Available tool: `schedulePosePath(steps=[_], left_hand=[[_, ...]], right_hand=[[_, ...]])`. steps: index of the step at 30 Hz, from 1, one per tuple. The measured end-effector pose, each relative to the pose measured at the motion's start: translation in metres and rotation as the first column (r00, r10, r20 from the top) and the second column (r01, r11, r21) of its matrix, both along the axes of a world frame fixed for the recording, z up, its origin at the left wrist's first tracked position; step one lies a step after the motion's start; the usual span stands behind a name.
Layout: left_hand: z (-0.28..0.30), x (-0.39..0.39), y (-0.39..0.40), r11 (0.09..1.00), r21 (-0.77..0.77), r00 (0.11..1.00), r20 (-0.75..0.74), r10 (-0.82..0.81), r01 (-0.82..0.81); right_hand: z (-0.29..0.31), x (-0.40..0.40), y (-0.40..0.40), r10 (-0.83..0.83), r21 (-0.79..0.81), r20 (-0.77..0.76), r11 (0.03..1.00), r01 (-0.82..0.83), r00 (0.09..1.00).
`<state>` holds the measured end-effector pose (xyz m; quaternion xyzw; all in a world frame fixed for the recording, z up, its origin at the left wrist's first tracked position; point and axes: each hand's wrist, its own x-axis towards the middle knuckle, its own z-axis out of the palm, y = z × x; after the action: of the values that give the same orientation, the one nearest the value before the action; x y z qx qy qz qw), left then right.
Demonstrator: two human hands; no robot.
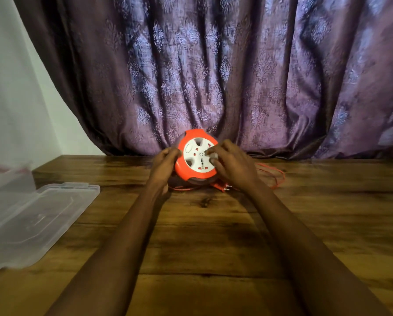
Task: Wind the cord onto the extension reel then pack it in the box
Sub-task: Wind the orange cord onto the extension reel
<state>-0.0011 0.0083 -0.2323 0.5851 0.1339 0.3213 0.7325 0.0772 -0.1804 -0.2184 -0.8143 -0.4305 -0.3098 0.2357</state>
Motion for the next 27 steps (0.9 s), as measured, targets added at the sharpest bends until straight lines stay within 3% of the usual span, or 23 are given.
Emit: schedulePosePath(steps=[4, 10, 16, 19, 22, 24, 27], left_hand=[[0.01, -0.006, 0.007, 0.998, 0.015, 0.997, -0.046, -0.056, 0.057], [0.019, -0.017, 0.003, 0.97, 0.219, 0.993, -0.076, -0.092, 0.107], [0.011, -0.009, 0.002, 0.929, 0.361, 0.997, -0.046, -0.068, 0.081], [0.007, -0.005, -0.006, 0.91, 0.411, 0.998, -0.006, -0.059, 0.056], [-0.001, -0.002, -0.017, 0.901, 0.428, 0.997, 0.008, -0.08, 0.069], [-0.004, -0.001, -0.022, 0.9, 0.429, 0.996, 0.018, -0.087, 0.071], [-0.005, -0.001, -0.026, 0.903, 0.426, 0.997, 0.026, -0.071, 0.053]], right_hand=[[0.006, -0.009, 0.002, 0.144, -0.194, 0.232, 0.976, -0.099, 0.962], [0.009, -0.014, 0.006, 0.038, -0.448, 0.258, 0.89, 0.084, 0.965], [0.003, -0.015, 0.017, -0.126, -0.345, 0.25, 0.915, 0.21, 0.96], [0.0, -0.015, 0.015, -0.228, -0.212, 0.122, 0.945, 0.249, 0.966], [-0.002, -0.015, 0.013, -0.282, -0.04, -0.225, 0.959, 0.28, 0.933], [-0.001, -0.013, 0.014, -0.214, 0.06, -0.454, 0.961, 0.27, 0.865], [0.001, -0.012, 0.017, -0.065, 0.217, -0.6, 0.946, 0.241, 0.797]])
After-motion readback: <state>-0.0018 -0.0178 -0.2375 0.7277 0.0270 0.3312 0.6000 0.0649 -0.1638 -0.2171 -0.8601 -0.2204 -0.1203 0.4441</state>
